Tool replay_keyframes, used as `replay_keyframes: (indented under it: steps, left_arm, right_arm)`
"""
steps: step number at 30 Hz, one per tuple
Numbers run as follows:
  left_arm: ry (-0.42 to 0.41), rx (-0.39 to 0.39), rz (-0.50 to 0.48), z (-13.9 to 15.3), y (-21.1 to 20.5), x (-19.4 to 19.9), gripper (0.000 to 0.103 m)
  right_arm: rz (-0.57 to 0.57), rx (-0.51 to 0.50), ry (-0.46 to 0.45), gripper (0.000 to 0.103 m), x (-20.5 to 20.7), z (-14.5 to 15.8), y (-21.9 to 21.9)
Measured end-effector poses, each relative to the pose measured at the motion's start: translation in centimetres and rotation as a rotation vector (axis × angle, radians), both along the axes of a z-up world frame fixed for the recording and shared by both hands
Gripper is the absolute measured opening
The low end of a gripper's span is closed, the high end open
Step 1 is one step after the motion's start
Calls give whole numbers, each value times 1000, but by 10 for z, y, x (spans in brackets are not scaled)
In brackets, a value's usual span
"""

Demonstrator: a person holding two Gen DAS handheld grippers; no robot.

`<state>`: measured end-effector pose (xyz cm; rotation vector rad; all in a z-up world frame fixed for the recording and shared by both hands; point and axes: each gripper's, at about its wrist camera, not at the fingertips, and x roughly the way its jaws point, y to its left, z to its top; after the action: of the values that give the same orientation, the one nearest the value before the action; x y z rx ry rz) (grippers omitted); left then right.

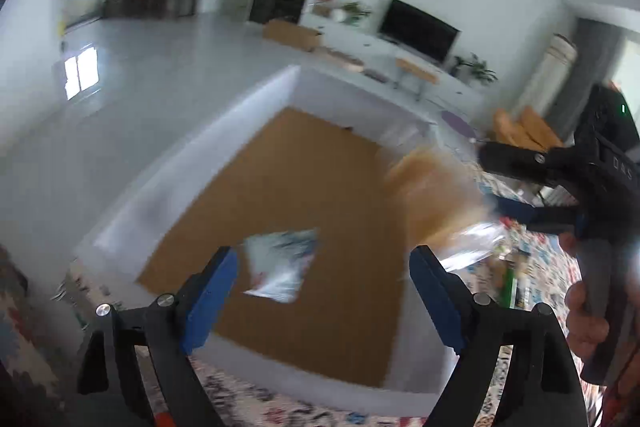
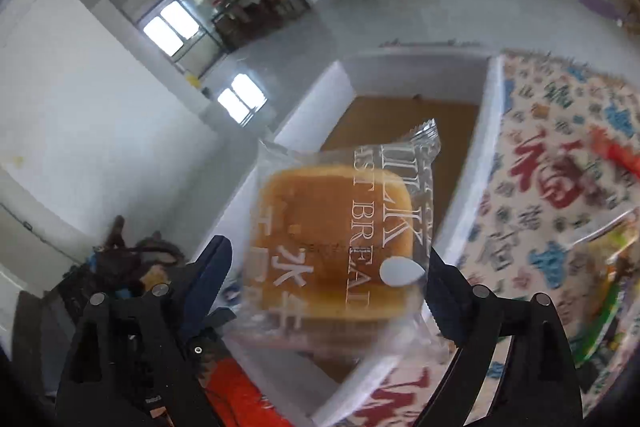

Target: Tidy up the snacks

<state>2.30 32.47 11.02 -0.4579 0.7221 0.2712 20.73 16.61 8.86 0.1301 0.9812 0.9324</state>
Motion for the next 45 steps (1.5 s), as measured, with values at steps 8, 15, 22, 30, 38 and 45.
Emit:
replay_keyframes:
  steps: [8,15,22,30,38,45]
  left_arm:
    - [-33,24,-128,-6,-57,0,87]
    - [-71,-134,-576,-20,-211,50,95]
    - [101,81,-680,-98,-321,107,95]
    - [166,237,-499,-156,-309,142,96]
    - [186,277,-516,-160,-317,141,103]
    - [186,277,-516,-161,-317,142,103]
  right_arm:
    - [-121,61,-89,92,-16,-22,-90]
    - [-472,-360,-274,92,-34,-98,-277]
    - [-678,-520,-304,92,-45,-134,-396]
    - [-741,-489,-231,94,-35,-151,-426]
    - [-740,-490,-233,94,-37,-151,-422]
    - [-739,-488,-231,95,-37,-150,-422]
